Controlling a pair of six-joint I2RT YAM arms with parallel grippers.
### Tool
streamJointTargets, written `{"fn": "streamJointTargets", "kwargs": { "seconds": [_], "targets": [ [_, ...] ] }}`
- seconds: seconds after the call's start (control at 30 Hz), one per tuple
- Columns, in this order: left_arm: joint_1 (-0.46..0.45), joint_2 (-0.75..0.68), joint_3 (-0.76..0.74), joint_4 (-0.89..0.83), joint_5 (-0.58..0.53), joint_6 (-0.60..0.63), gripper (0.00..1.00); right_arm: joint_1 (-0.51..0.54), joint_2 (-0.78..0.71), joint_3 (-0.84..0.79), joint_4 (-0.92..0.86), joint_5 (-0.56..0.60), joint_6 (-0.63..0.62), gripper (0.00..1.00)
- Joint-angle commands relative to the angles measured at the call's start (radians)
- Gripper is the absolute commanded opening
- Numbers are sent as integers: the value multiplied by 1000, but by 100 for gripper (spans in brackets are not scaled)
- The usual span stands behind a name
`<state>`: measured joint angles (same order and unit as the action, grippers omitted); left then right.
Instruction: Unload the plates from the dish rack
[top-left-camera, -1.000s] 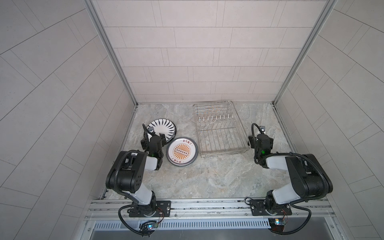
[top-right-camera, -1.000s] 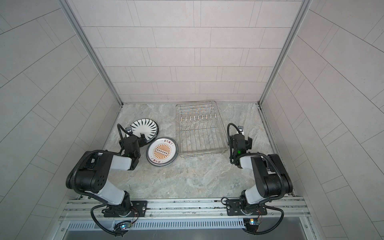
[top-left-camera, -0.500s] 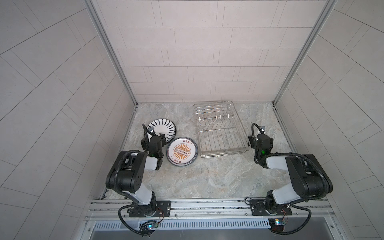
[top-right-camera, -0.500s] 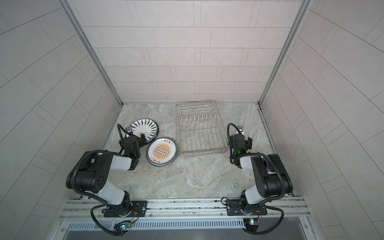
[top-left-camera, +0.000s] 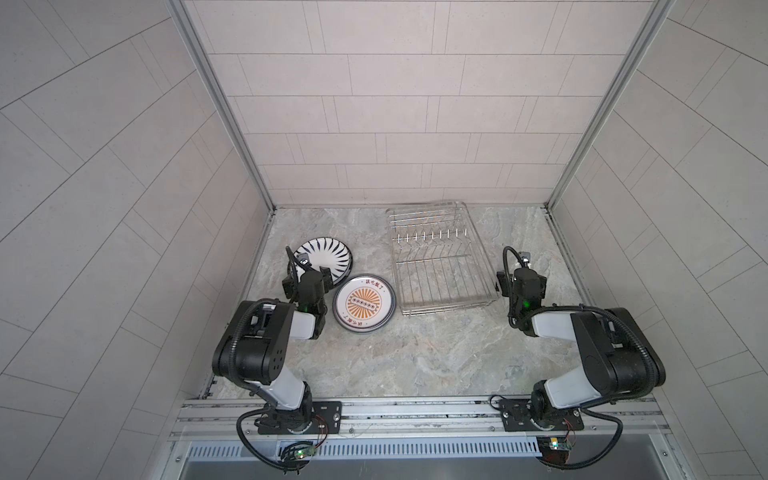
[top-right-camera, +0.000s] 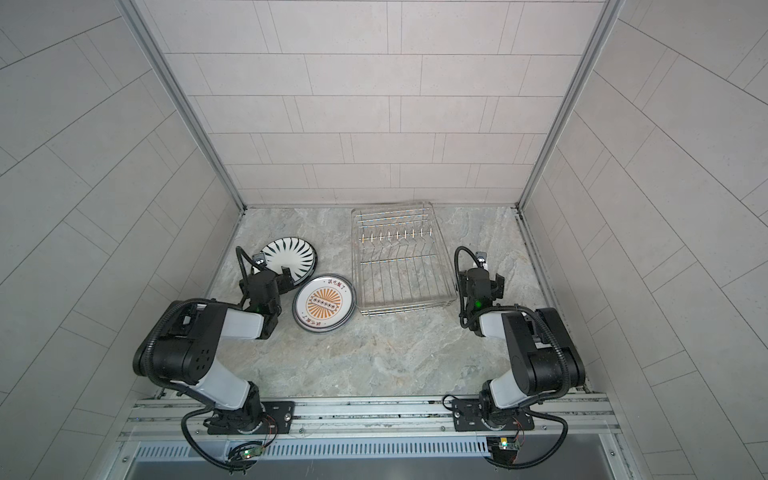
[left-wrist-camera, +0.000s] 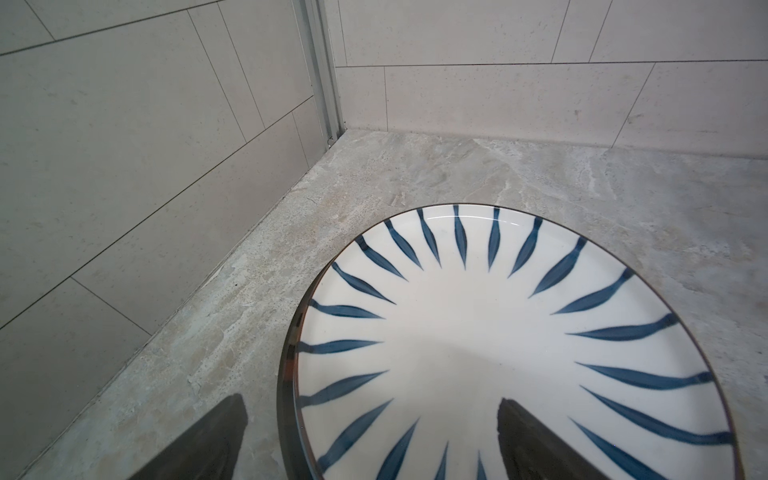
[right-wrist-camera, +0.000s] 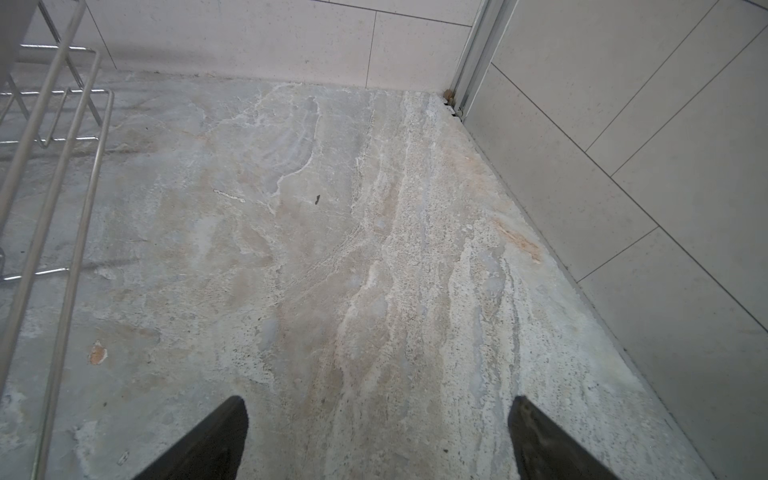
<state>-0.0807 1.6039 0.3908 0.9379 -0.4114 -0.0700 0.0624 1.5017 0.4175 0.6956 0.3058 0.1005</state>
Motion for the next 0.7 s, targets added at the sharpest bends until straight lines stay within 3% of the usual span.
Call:
{"fn": "streamJointTargets", "kwargs": {
  "seconds": [0.0, 0.07, 0.13, 0.27, 0.4, 0.57, 0.67],
  "targets": [
    [-2, -10, -7, 27, 0, 15, 100, 1, 2, 13, 24, -10, -19, 99],
    [-2, -11, -7, 27, 0, 15, 100, 3, -45, 7, 14, -10, -31, 99],
    [-2, -11, -7, 27, 0, 16, 100, -3, -157, 17, -104, -17, -16, 100],
    [-3, -11, -7, 26, -1, 17, 100, -10, -243, -75, -10, -103, -47, 100],
    [-2, -10, -7, 27, 0, 16, 100, -13, -192, -56, -3, -110, -41, 100],
    [-3, -12, -7, 27, -1, 17, 100, -19, -70, 18, -48, 39, 30, 100],
    [-2, -11, -7, 27, 0, 16, 100, -16, -45, 42, -66, 55, 31, 100]
  ]
}}
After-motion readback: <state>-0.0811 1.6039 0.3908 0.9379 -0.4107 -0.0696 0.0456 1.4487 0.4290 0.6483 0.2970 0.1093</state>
